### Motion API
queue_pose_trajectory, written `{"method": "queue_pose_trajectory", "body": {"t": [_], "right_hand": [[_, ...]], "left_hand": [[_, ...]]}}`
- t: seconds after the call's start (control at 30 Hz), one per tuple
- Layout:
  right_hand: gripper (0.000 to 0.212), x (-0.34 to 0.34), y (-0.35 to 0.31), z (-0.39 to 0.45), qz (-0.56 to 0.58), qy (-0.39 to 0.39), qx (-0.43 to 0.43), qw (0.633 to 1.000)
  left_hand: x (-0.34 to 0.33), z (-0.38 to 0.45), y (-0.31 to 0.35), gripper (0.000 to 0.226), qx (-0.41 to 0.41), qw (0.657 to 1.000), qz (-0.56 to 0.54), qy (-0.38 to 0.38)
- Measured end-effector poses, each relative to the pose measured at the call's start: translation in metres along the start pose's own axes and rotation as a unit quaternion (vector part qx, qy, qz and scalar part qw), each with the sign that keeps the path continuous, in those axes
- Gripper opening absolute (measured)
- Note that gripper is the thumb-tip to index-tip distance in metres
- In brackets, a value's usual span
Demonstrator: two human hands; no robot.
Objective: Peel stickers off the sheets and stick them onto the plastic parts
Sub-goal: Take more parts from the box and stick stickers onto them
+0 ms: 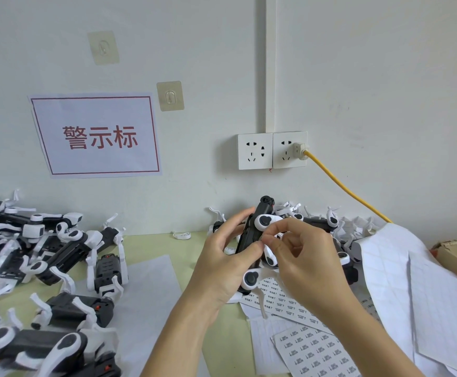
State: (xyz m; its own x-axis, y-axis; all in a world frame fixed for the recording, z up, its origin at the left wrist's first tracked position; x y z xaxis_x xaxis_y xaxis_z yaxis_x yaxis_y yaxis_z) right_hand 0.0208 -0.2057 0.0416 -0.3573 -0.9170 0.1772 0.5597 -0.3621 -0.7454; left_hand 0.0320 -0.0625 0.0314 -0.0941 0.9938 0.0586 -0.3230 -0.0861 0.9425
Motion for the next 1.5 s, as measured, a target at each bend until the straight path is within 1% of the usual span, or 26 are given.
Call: {"method": "queue_pose_trajectory", "body": {"t": [0.2,0.53,0.97,1.07,1.27,1.37,1.5], "right_hand": [[0.025,-0.002,-0.004,-0.002,-0.023,0.018,0.029,0.999],[0.025,0.003,-0.007,-0.003,-0.044,0.063,0.039,0.996],[0.024,0.006,-0.010,-0.003,-0.065,0.096,0.007,0.993],[0.025,0.009,-0.007,-0.001,-0.053,0.105,-0.015,0.993],[0.027,0.010,-0.004,-0.001,-0.035,0.102,-0.029,0.994],[0.025,0.010,-0.006,-0.002,-0.040,0.106,-0.011,0.993],[0.024,0.016,-0.010,-0.002,-0.037,0.134,0.013,0.990]], "left_hand": [[0.000,-0.001,0.003,0.046,-0.012,1.000,-0.001,0.004],[-0.001,-0.003,0.009,0.047,-0.018,1.000,-0.022,0.010],[-0.001,-0.004,0.010,0.047,-0.016,0.999,-0.036,0.015],[-0.003,-0.005,0.008,0.046,-0.012,0.999,-0.033,0.014],[-0.003,-0.005,0.007,0.045,-0.019,0.999,-0.030,0.008],[-0.002,-0.003,0.007,0.045,-0.014,1.000,-0.026,0.003],[0.002,0.000,0.002,0.038,0.015,0.998,-0.049,0.037]]}}
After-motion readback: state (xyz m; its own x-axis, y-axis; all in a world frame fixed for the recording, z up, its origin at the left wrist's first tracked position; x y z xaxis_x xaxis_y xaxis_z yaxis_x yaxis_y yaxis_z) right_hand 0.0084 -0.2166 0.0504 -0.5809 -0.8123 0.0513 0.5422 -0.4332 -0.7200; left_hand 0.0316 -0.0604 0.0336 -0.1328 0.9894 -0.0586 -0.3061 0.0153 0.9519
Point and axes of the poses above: each hand's wrist, its own z-axis towards the middle knuckle, its own x-axis out of the back of the hand, y = z × x, the point moved 6 cm from there along z, towards the middle knuckle, and after that the axes turned 9 degrees about y, right-handed, at the moved point
